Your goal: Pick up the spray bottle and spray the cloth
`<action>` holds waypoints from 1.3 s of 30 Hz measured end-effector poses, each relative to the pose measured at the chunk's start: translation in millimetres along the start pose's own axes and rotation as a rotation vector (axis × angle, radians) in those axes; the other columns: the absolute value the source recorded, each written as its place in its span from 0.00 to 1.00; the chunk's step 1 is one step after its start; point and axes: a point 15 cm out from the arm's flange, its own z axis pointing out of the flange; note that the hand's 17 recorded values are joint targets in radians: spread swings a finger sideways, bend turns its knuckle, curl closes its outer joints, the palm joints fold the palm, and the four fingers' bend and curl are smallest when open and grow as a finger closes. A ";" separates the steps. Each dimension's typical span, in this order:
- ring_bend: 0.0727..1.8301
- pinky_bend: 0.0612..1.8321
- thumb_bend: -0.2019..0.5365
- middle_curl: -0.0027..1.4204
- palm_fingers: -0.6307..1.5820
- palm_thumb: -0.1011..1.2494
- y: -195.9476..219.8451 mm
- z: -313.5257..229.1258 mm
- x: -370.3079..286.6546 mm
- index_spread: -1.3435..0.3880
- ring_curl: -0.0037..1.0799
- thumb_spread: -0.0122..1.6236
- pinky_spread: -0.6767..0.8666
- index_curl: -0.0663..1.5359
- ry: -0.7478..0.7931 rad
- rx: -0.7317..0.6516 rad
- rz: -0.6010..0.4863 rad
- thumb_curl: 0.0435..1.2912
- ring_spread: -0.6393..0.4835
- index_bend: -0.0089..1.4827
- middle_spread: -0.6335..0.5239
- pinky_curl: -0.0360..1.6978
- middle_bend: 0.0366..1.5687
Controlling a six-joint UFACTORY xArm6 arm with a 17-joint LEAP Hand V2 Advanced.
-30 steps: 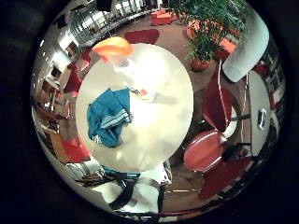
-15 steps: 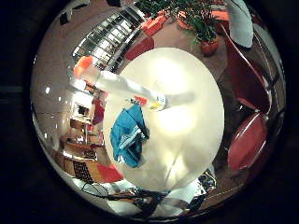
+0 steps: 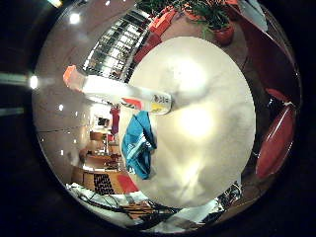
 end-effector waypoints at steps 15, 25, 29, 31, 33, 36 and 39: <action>0.22 0.21 0.23 0.25 0.33 0.42 -5.3 35.9 49.4 0.71 0.25 0.57 0.69 0.20 0.077 -0.051 0.042 0.20 0.76 0.10 0.72 0.23 0.15; 0.23 0.22 0.23 0.25 0.34 0.43 -13.7 63.2 54.2 0.71 0.25 0.57 0.69 0.20 0.085 -0.094 0.030 0.21 0.76 0.10 0.70 0.21 0.16; 0.24 0.22 0.23 0.25 0.34 0.43 -16.5 77.7 47.5 0.72 0.24 0.57 0.69 0.20 0.080 -0.118 0.011 0.21 0.76 0.10 0.70 0.21 0.16; 0.24 0.22 0.23 0.25 0.34 0.43 -19.5 82.5 43.6 0.71 0.24 0.57 0.69 0.20 0.075 -0.122 0.004 0.21 0.76 0.11 0.70 0.20 0.16; 0.24 0.22 0.23 0.25 0.34 0.44 -21.1 90.1 40.1 0.72 0.24 0.57 0.69 0.20 0.071 -0.129 -0.004 0.21 0.76 0.11 0.70 0.20 0.16; 0.24 0.22 0.23 0.25 0.35 0.44 -24.3 101.8 35.5 0.71 0.24 0.57 0.69 0.21 0.070 -0.136 -0.012 0.21 0.76 0.11 0.69 0.20 0.16; 0.26 0.23 0.23 0.25 0.37 0.44 -24.1 113.9 32.4 0.71 0.25 0.58 0.69 0.20 0.076 -0.160 -0.020 0.21 0.75 0.10 0.68 0.20 0.16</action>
